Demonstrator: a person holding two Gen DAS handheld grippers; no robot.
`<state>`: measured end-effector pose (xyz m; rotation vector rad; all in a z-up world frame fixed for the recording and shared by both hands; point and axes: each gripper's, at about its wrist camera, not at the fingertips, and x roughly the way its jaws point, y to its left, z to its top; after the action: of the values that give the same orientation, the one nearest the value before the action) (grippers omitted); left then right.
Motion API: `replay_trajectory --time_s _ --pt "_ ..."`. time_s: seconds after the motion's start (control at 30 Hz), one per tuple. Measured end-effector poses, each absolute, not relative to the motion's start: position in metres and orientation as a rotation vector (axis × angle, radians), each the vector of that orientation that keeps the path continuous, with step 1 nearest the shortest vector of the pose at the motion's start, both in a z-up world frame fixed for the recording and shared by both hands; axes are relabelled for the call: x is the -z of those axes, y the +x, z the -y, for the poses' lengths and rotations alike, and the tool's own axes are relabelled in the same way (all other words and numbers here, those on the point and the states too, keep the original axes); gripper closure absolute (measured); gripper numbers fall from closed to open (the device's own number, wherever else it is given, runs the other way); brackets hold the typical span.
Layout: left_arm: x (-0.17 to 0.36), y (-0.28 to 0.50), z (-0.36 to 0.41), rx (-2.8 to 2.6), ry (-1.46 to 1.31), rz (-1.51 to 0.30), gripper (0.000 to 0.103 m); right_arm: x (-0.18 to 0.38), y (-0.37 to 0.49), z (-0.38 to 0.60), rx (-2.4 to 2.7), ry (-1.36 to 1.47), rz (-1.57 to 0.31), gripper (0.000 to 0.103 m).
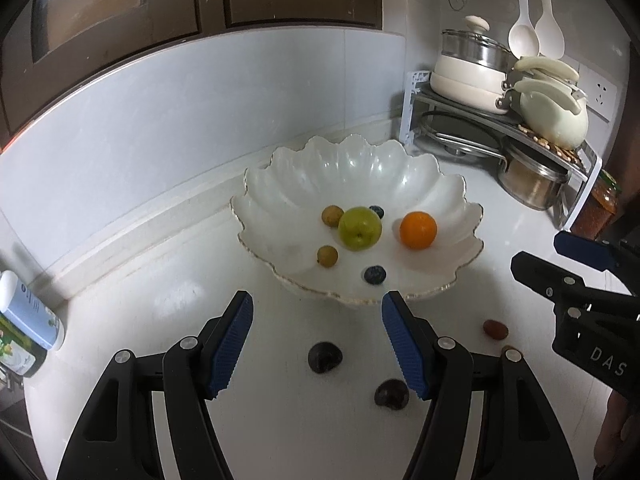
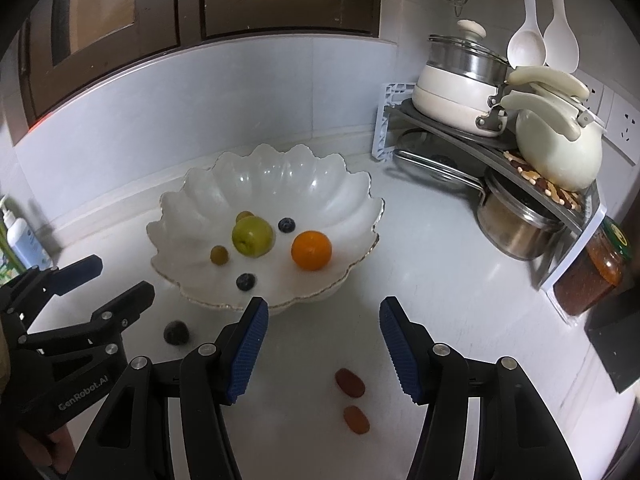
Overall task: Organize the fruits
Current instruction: 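Withdraw both open tools from the bowl back over the counter fruits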
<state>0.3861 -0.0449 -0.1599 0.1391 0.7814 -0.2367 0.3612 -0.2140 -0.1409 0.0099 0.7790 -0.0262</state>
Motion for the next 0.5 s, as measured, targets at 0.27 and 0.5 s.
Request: replay_trajectory --time_s 0.27,0.5 --pt "0.159 0.370 0.043 0.242 0.141 -0.779 0.037 0.140 0.348 0.210 0.023 0.007 -0.776 0.044" --pt "0.159 0.356 0.043 0.267 0.150 -0.772 0.037 0.141 0.334 0.211 0.034 0.005 -0.774 0.044"
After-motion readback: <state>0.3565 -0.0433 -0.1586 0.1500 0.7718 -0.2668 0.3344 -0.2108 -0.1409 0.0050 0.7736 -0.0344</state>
